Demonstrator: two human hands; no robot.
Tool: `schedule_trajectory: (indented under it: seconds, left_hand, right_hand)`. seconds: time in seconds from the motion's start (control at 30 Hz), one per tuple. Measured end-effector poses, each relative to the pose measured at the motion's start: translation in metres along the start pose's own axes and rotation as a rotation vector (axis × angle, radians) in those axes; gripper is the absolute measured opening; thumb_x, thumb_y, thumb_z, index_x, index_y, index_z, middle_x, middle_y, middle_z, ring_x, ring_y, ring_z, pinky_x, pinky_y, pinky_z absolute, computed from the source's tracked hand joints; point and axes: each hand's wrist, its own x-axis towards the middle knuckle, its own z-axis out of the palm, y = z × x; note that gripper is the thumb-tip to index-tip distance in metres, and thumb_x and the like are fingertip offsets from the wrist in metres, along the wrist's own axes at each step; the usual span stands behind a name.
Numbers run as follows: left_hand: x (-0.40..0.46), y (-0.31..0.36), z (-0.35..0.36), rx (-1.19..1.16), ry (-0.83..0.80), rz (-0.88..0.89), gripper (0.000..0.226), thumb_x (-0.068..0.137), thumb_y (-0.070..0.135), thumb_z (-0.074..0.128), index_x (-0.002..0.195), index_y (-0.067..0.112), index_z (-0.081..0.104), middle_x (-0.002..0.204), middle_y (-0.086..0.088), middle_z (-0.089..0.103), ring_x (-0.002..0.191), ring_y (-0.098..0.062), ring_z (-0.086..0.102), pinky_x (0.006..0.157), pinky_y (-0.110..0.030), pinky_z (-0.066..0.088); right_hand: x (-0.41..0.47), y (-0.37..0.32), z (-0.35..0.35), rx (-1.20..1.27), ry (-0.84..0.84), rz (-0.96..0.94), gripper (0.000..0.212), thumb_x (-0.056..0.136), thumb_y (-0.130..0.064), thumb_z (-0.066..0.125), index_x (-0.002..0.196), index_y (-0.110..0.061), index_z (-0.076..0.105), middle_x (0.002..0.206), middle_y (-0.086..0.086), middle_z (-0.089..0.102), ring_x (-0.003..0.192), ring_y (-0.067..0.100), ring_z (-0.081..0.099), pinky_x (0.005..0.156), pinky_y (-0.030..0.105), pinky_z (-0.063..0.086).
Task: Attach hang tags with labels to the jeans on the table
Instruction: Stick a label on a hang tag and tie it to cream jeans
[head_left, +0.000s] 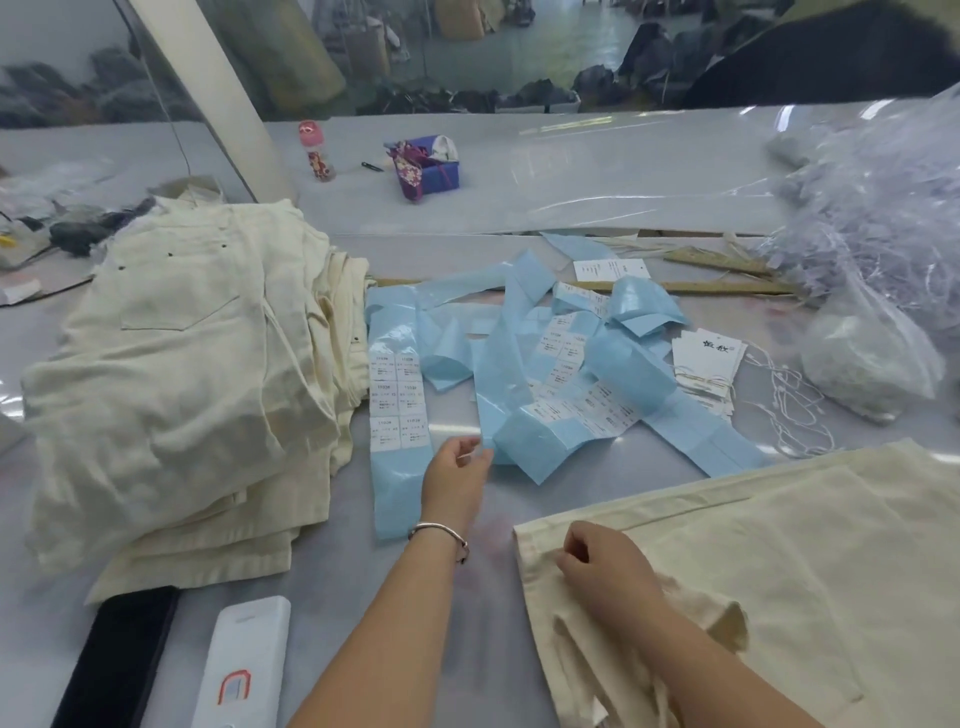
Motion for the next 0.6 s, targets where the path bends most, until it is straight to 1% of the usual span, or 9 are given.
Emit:
schedule_trajectory:
  seconds: [0.07, 0.17, 0.23, 0.3, 0.33, 0.4, 0.47, 0.53, 0.6]
  left_hand:
    - [0.025, 0.005, 0.007, 0.004, 0.020, -0.023, 0.032, 0.092, 0.022, 0.063, 0.123, 0.019, 0.058, 0.111, 0.004, 0.059, 0.100, -0.014, 0.056, 0.085, -0.025, 0.041]
    - [0.053, 0.011, 0.019, 0.078, 0.042, -0.099, 0.051, 0.089, 0.024, 0.064, 0.136, 0.018, 0.048, 0.118, -0.003, 0.060, 0.104, -0.023, 0.059, 0.082, -0.025, 0.041]
    - [0.064, 0.013, 0.024, 0.086, 0.031, -0.144, 0.052, 0.084, 0.016, 0.068, 0.132, 0.018, 0.048, 0.118, -0.007, 0.062, 0.091, -0.023, 0.064, 0.071, -0.021, 0.048]
    - [0.070, 0.016, 0.024, -0.036, -0.033, -0.184, 0.032, 0.081, 0.005, 0.068, 0.111, 0.014, 0.057, 0.103, -0.011, 0.066, 0.067, -0.017, 0.057, 0.052, -0.017, 0.044]
    - [0.071, 0.018, 0.022, -0.131, -0.085, -0.202, 0.020, 0.080, 0.001, 0.066, 0.098, 0.008, 0.063, 0.091, -0.013, 0.066, 0.063, -0.017, 0.051, 0.050, -0.019, 0.040]
    - [0.067, 0.023, 0.013, -0.328, -0.177, -0.227, 0.011, 0.078, -0.002, 0.061, 0.084, 0.006, 0.066, 0.079, -0.011, 0.060, 0.063, -0.017, 0.047, 0.053, -0.023, 0.036]
    - [0.062, 0.030, 0.004, -0.437, -0.237, -0.162, 0.019, 0.078, -0.004, 0.054, 0.084, 0.007, 0.069, 0.083, -0.011, 0.066, 0.070, -0.018, 0.056, 0.059, -0.023, 0.043]
    - [0.056, 0.037, -0.003, -0.444, -0.245, -0.046, 0.027, 0.081, -0.007, 0.050, 0.089, 0.006, 0.073, 0.090, -0.012, 0.071, 0.078, -0.019, 0.061, 0.066, -0.023, 0.050]
    - [0.050, 0.042, -0.007, -0.322, -0.187, 0.083, 0.033, 0.084, -0.008, 0.049, 0.094, 0.011, 0.075, 0.094, -0.011, 0.073, 0.082, -0.018, 0.064, 0.075, -0.029, 0.051]
  right_hand:
    - [0.005, 0.000, 0.002, -0.019, -0.010, 0.000, 0.022, 0.084, -0.025, 0.053, 0.065, -0.024, 0.042, 0.068, -0.006, 0.053, 0.072, 0.014, 0.052, 0.061, 0.026, 0.037]
    - [0.013, -0.001, 0.001, 0.004, -0.011, 0.006, 0.018, 0.085, -0.026, 0.054, 0.068, -0.024, 0.047, 0.070, -0.006, 0.056, 0.073, 0.012, 0.054, 0.064, 0.027, 0.040]
    - [0.019, -0.006, -0.005, 0.046, -0.002, -0.016, 0.017, 0.085, -0.026, 0.057, 0.071, -0.021, 0.051, 0.071, -0.004, 0.058, 0.073, 0.013, 0.054, 0.067, 0.028, 0.042]
    - [0.026, -0.014, -0.014, 0.116, 0.063, -0.079, 0.022, 0.086, -0.023, 0.062, 0.067, -0.021, 0.050, 0.064, -0.004, 0.055, 0.065, 0.010, 0.050, 0.067, 0.031, 0.042]
    - [0.030, -0.020, -0.020, 0.171, 0.122, -0.113, 0.026, 0.085, -0.020, 0.065, 0.064, -0.023, 0.049, 0.059, -0.005, 0.052, 0.060, 0.009, 0.047, 0.065, 0.031, 0.042]
    - [0.039, -0.036, -0.032, 0.328, 0.232, -0.152, 0.027, 0.084, -0.015, 0.068, 0.063, -0.020, 0.052, 0.054, -0.003, 0.053, 0.054, 0.010, 0.047, 0.060, 0.031, 0.042]
    - [0.048, -0.053, -0.041, 0.525, 0.268, -0.156, 0.022, 0.085, -0.010, 0.067, 0.066, -0.014, 0.057, 0.056, 0.004, 0.060, 0.054, 0.018, 0.055, 0.060, 0.034, 0.046]
    - [0.057, -0.068, -0.046, 0.731, 0.234, -0.140, 0.019, 0.087, -0.004, 0.065, 0.069, -0.009, 0.060, 0.059, 0.009, 0.064, 0.053, 0.017, 0.059, 0.054, 0.028, 0.048]
    - [0.067, -0.079, -0.047, 0.873, 0.164, -0.086, 0.010, 0.089, -0.008, 0.064, 0.080, -0.010, 0.062, 0.070, 0.010, 0.068, 0.057, 0.015, 0.064, 0.053, 0.021, 0.048]
